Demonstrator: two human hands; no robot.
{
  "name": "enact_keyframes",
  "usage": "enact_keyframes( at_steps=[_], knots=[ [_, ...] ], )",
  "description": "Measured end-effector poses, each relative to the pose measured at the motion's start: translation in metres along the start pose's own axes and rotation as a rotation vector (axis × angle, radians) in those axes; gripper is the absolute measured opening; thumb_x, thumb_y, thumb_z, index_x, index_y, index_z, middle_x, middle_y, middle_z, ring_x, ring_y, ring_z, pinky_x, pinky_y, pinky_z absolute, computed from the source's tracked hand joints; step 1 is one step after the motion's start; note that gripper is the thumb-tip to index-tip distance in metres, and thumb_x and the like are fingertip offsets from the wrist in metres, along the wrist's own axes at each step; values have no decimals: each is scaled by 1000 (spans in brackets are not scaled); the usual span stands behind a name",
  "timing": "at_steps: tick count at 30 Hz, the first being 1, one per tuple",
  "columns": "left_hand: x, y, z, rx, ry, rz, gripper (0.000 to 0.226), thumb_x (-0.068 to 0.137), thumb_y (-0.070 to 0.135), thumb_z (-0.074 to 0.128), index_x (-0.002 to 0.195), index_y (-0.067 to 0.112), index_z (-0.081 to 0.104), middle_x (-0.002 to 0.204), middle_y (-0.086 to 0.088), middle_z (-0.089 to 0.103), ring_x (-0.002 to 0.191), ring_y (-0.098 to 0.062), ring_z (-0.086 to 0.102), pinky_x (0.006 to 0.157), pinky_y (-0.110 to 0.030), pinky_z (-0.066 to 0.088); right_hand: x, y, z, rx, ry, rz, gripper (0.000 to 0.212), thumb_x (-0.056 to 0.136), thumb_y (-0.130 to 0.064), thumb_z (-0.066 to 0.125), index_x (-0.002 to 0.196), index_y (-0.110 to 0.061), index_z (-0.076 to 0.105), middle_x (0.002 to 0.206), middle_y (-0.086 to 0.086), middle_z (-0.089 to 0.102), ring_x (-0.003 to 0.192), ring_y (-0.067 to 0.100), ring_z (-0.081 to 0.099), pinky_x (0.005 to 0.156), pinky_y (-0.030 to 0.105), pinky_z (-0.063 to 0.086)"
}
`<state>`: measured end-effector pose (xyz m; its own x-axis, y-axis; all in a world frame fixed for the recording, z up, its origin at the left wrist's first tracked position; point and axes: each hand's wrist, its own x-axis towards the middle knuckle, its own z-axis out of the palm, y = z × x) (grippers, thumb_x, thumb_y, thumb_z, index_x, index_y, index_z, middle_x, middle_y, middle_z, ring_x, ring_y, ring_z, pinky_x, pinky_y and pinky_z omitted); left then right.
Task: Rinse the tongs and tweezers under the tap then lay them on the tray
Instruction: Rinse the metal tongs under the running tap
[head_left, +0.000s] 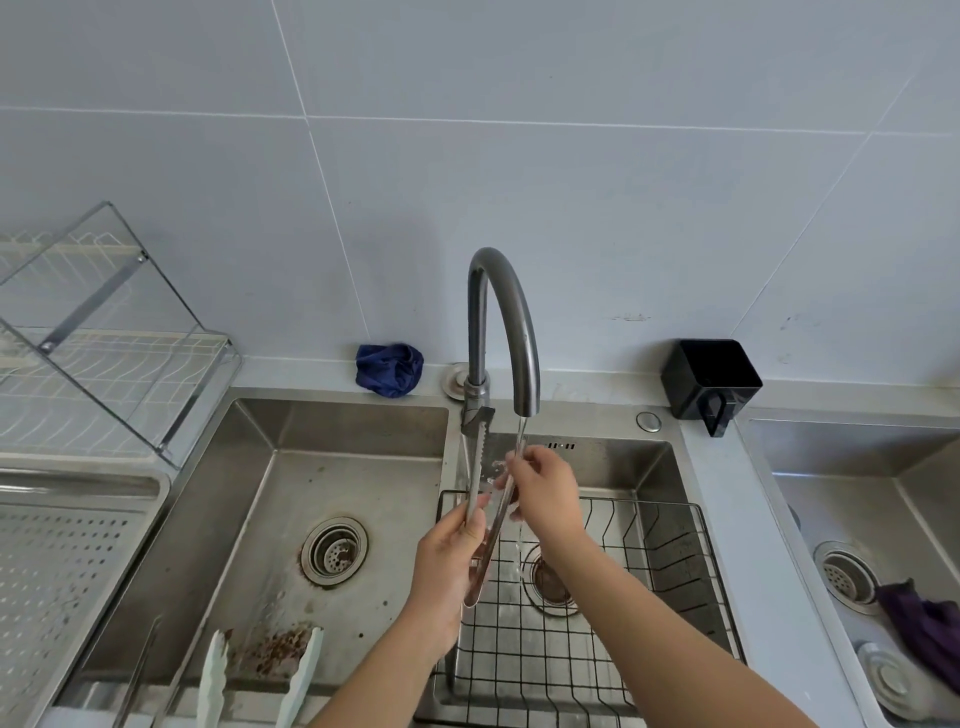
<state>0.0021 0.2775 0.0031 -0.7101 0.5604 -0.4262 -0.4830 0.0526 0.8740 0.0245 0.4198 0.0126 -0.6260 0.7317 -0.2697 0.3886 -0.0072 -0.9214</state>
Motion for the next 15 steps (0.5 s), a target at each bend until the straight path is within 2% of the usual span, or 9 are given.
enact_keyframes(
  at_steps=[1, 3, 4, 6, 8, 12, 15],
  knots=[
    [-1, -1, 0, -7, 0, -12, 42, 82, 50, 68, 121, 36, 73, 116, -6, 73, 114, -22, 65, 95, -45, 54, 1, -1, -1, 64, 13, 1, 20, 102, -21, 57, 90, -9, 66, 75, 6, 75, 61, 21, 61, 50, 32, 55],
    [-1, 0, -2, -25, -7, -34, 34, 88, 44, 66, 119, 34, 74, 87, 4, 70, 82, -16, 66, 67, -32, 55, -4, 1, -2, 208, -79, 29, 22, 103, -25, 56, 95, -8, 67, 74, 4, 71, 66, 20, 63, 52, 31, 51],
    [0, 1, -4, -46, -15, -42, 28, 93, 41, 64, 117, 32, 75, 78, 5, 66, 70, -13, 62, 55, -28, 50, -9, 5, -1, 283, -163, 56, 26, 104, -29, 55, 97, -7, 67, 75, 5, 69, 69, 19, 64, 55, 31, 51],
    [2, 1, -9, -93, -7, -52, 23, 98, 35, 60, 113, 30, 77, 72, 1, 64, 57, -13, 58, 43, -25, 43, -15, 12, -2, 416, -317, 135, 39, 106, -41, 48, 97, -9, 67, 75, 4, 65, 70, 16, 64, 59, 31, 49],
    [1, 0, -12, -113, 12, -58, 23, 98, 31, 59, 112, 27, 77, 72, -5, 63, 54, -17, 57, 39, -24, 41, -11, 10, -6, 498, -364, 205, 44, 108, -45, 42, 97, -10, 68, 76, 6, 66, 69, 16, 62, 61, 32, 48],
    [0, -3, -15, -134, 44, -50, 24, 99, 31, 58, 115, 26, 75, 75, -7, 62, 55, -17, 58, 40, -24, 40, -3, -1, -9, 662, -323, 176, 21, 106, -19, 51, 108, -9, 70, 90, 9, 73, 72, 16, 67, 61, 30, 50],
    [3, -1, -17, -86, 42, -47, 21, 97, 35, 62, 110, 30, 77, 75, -5, 64, 57, -18, 60, 41, -25, 40, -9, 2, -2, 608, -256, 121, 22, 104, -30, 57, 97, -13, 69, 80, 4, 67, 69, 16, 62, 58, 29, 50]
  ],
)
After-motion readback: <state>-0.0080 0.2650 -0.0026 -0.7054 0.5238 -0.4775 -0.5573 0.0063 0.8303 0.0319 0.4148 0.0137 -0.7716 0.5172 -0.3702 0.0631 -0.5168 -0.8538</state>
